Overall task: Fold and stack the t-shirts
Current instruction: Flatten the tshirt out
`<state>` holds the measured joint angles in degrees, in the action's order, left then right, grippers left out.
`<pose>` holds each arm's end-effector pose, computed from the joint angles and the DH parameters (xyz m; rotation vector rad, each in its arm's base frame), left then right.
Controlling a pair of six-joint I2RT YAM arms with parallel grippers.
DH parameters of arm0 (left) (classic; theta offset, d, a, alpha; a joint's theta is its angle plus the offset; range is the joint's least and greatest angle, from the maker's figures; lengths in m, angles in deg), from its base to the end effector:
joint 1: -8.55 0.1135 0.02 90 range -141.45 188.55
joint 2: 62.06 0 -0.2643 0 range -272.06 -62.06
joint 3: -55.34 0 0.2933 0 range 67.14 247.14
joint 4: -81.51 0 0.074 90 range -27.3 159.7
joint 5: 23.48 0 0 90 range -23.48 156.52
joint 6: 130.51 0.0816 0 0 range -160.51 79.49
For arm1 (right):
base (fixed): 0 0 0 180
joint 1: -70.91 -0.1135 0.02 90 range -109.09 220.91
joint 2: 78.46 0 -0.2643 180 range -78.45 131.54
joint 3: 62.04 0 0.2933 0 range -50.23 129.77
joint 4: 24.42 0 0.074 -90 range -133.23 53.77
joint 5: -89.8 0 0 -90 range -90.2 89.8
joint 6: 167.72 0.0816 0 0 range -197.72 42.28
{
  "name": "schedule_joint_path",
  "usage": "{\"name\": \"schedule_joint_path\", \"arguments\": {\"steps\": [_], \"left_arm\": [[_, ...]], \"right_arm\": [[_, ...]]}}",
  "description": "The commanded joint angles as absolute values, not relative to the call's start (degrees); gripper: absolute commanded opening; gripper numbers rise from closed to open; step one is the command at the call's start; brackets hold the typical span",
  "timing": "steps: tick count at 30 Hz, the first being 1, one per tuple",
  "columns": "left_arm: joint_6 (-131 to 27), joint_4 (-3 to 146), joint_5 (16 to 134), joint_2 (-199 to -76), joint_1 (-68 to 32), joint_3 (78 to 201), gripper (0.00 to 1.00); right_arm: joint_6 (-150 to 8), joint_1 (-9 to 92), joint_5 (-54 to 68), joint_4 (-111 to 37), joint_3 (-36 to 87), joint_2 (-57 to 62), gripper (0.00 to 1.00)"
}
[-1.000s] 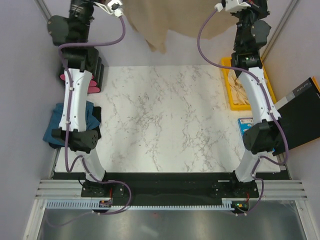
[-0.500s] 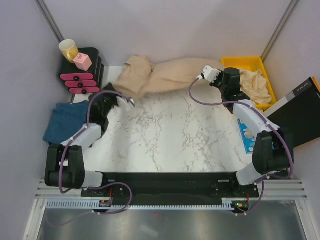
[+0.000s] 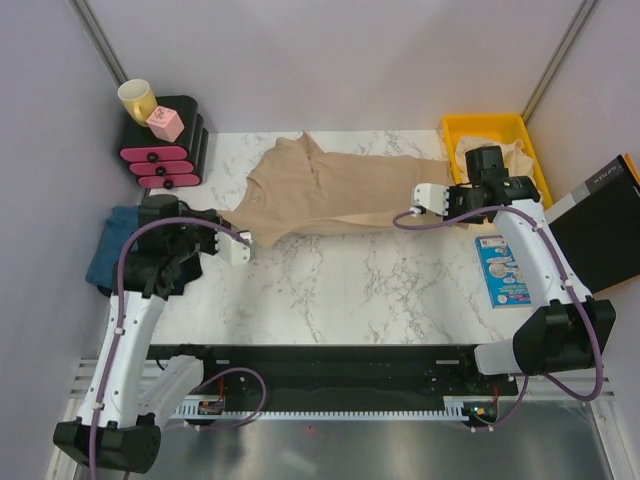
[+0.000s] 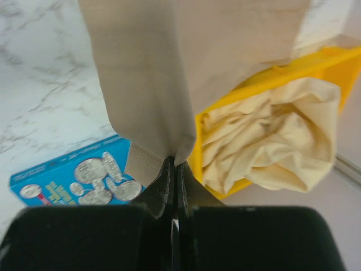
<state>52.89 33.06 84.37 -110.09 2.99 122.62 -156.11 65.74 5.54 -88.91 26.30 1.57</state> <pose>0.2489 -0.0494 0.3327 1.7254 1.2197 0.6183 0.3487 0.0397 0.2873 -1.7524 1.9021 -0.3648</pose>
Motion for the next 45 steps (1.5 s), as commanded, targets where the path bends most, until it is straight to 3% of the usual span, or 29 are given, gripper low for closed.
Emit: {"name": "schedule_joint_path", "arguments": {"steps": [1,5,8,13,22,26,35,39,42,45], "left_arm": [[49.76,3.23,84.98,-120.21,3.45,136.37,0.02],[46.95,-11.82,83.58,-131.81,2.58,157.62,0.02],[34.09,-18.54,82.79,-144.74,1.61,180.12,0.02],[37.36,-15.47,81.29,-148.10,0.47,191.13,0.02],[42.10,-6.00,77.17,-144.33,-1.12,196.24,0.02],[50.42,5.16,74.09,-140.20,-1.12,195.82,0.02],[68.19,50.77,71.44,-137.81,-0.59,189.76,0.02],[71.98,48.44,71.62,-143.35,1.86,197.12,0.02],[76.46,56.23,74.50,-143.62,4.93,191.19,0.02],[80.33,63.25,72.52,-149.75,6.26,194.56,0.02]], "right_arm": [[-163.76,65.82,7.27,-103.11,25.44,-0.84,0.00],[-162.29,65.20,8.58,-103.81,26.66,-1.38,0.00],[-159.47,65.20,9.81,-107.04,32.10,1.25,0.00],[-152.87,65.11,16.49,-111.64,43.17,3.28,0.00],[-149.70,65.20,16.24,-102.86,55.30,-3.65,0.00],[-150.05,65.11,11.33,-88.75,59.71,-7.25,0.00],[-158.04,65.20,4.20,-61.99,57.52,-9.29,0.00],[-162.77,65.11,-0.70,-59.69,55.77,-6.65,0.00],[-166.03,65.20,-6.68,-44.28,46.29,-6.91,0.00],[-166.06,64.24,-11.09,-34.84,47.22,-3.41,0.00]]}}
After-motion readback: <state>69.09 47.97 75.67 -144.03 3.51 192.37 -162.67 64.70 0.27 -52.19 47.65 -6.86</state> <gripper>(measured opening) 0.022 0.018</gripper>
